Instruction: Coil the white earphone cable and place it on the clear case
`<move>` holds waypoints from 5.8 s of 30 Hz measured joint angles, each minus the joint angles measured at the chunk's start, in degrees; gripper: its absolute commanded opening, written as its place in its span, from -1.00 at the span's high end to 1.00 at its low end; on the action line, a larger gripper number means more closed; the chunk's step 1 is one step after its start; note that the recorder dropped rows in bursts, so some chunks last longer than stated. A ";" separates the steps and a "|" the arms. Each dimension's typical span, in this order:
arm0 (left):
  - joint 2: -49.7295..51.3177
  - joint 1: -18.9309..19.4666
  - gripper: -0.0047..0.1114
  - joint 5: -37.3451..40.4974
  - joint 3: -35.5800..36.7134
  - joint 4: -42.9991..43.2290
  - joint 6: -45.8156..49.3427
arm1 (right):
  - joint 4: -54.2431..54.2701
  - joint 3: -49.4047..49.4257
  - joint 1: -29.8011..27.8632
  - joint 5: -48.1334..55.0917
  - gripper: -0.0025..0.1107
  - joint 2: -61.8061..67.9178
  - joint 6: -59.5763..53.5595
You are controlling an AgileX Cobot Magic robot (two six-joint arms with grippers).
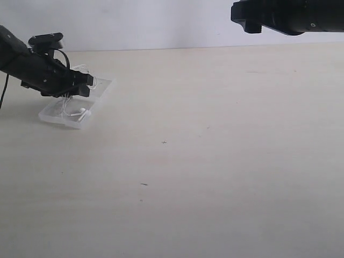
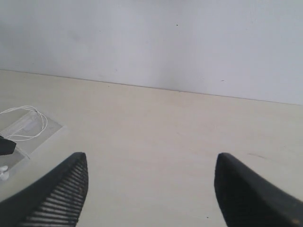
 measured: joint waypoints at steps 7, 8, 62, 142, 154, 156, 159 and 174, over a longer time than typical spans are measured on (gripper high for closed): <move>0.00 0.00 -0.16 -0.13 0.00 0.00 0.00 | 0.00 0.00 0.00 0.00 -0.28 0.00 0.00; 0.00 0.00 -0.19 -0.22 0.00 0.00 0.00 | 0.00 0.00 0.00 0.00 -0.28 0.00 0.00; -6.54 -0.19 -0.66 9.03 -2.63 2.58 -7.08 | 0.00 -0.30 3.26 1.14 -0.28 2.28 -2.86; -87.43 -13.30 0.92 -55.55 65.40 29.29 -33.14 | 2.59 -1.82 5.67 6.42 0.60 -3.60 -5.81; -110.03 -0.54 0.92 -38.06 77.42 29.43 -34.53 | 2.59 -1.82 5.67 6.42 0.60 -3.60 -5.81; -112.73 2.52 0.92 -31.70 77.42 29.43 -34.53 | 2.59 -1.82 5.67 6.42 0.60 -3.60 -5.81; -116.90 3.83 0.92 -25.85 77.42 29.43 -34.53 | 2.59 -1.82 5.67 6.42 0.60 -3.60 -5.81; -122.53 3.97 0.92 -7.58 77.51 32.65 -22.92 | 2.59 -1.82 5.67 6.42 0.60 -3.60 -5.81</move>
